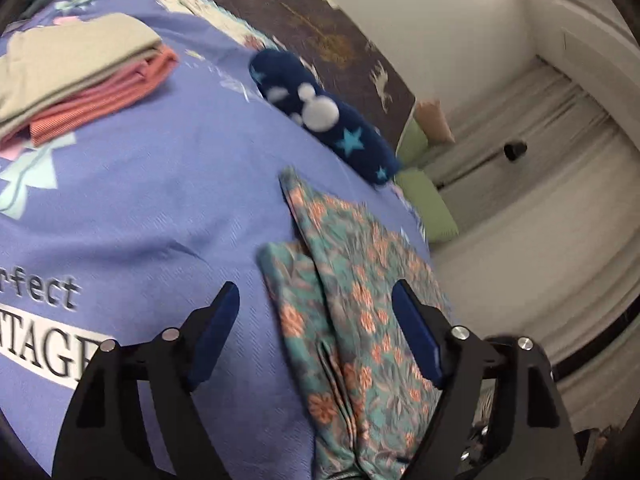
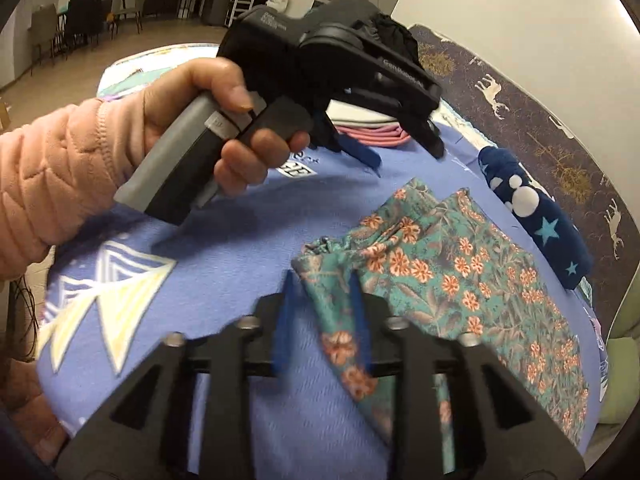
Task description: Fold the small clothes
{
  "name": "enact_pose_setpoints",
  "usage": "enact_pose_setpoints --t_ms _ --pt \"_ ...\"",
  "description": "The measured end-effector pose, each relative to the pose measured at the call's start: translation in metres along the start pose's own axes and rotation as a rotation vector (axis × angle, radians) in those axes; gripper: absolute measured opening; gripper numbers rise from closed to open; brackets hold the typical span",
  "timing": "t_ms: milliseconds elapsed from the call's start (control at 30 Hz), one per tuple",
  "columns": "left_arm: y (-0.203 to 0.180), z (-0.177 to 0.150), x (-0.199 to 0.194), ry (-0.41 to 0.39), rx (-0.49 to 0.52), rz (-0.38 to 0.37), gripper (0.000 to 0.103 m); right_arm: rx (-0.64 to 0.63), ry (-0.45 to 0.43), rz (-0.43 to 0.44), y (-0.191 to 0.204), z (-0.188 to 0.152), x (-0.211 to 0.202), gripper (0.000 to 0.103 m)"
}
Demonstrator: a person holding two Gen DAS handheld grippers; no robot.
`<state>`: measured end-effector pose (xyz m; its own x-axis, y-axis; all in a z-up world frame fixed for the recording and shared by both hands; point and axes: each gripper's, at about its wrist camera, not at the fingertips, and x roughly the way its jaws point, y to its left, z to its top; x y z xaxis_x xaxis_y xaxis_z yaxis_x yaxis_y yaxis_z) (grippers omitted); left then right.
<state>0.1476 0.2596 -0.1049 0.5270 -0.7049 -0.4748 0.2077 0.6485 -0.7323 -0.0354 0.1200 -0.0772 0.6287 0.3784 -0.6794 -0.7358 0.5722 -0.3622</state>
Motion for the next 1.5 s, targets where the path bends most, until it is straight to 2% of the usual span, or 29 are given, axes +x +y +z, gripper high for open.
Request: enact_pose_setpoints --t_ms 67,100,167,233,300,367,400,433,467,500,567,800,900,1000,1067,1100,1200,1367,1500 --pt "0.0 -0.004 0.016 0.05 -0.005 0.023 0.079 -0.016 0.0 -0.036 0.001 -0.004 -0.006 0.041" --pt "0.0 -0.006 0.02 0.052 -0.007 0.024 0.079 -0.026 0.002 -0.067 0.002 -0.007 -0.009 0.043" --pt "-0.004 -0.007 0.024 0.028 0.014 0.022 0.081 -0.027 0.014 -0.117 0.001 -0.015 -0.012 0.054" --pt "-0.007 -0.003 0.032 0.033 0.006 0.01 0.081 -0.013 0.04 -0.133 -0.004 -0.02 -0.007 0.058" --pt "-0.013 0.004 0.045 0.054 0.011 -0.012 0.081 0.01 0.083 -0.136 -0.008 -0.023 0.004 0.059" --pt "-0.017 0.011 0.058 0.062 0.04 0.012 0.077 0.029 0.078 -0.134 -0.01 -0.022 0.008 0.059" --pt "-0.019 0.016 0.066 0.064 0.053 0.04 0.068 0.032 0.078 -0.139 -0.01 -0.019 0.01 0.059" --pt "-0.019 0.018 0.068 0.065 0.054 0.053 0.054 0.033 0.077 -0.141 -0.01 -0.018 0.011 0.059" --pt "-0.017 0.021 0.07 0.069 0.046 0.062 0.044 0.035 0.076 -0.143 -0.01 -0.016 0.013 0.059" --pt "-0.014 0.024 0.073 0.083 0.028 0.063 0.027 0.036 0.079 -0.145 -0.011 -0.015 0.015 0.059" --pt "-0.006 0.026 0.075 0.11 0.004 0.058 0.02 0.042 0.083 -0.145 -0.012 -0.013 0.017 0.058" --pt "-0.006 0.022 0.072 0.113 0.04 0.053 0.019 0.082 0.083 -0.124 -0.022 -0.014 0.022 0.057" --pt "-0.006 0.027 0.079 0.117 0.02 0.054 0.01 0.096 0.083 -0.104 -0.021 -0.009 0.025 0.051" --pt "-0.011 0.028 0.079 0.103 0.036 0.072 0.008 0.095 0.076 -0.09 -0.016 -0.003 0.028 0.04" --pt "-0.014 0.027 0.077 0.094 0.056 0.08 0.008 0.098 0.068 -0.078 -0.014 0.001 0.03 0.016" --pt "-0.013 0.027 0.076 0.092 0.053 0.077 0.008 0.103 0.065 -0.076 -0.014 0.002 0.031 0.013" --pt "-0.008 0.028 0.075 0.097 0.026 0.062 0.008 0.118 0.058 -0.066 -0.016 0.003 0.03 0.012" --pt "-0.01 0.028 0.077 0.097 0.02 0.085 0.011 0.126 0.051 -0.063 -0.017 0.0 0.026 0.012" --pt "-0.013 0.029 0.075 0.092 0.051 0.121 0.021 0.131 0.052 -0.06 -0.017 -0.002 0.023 0.015"
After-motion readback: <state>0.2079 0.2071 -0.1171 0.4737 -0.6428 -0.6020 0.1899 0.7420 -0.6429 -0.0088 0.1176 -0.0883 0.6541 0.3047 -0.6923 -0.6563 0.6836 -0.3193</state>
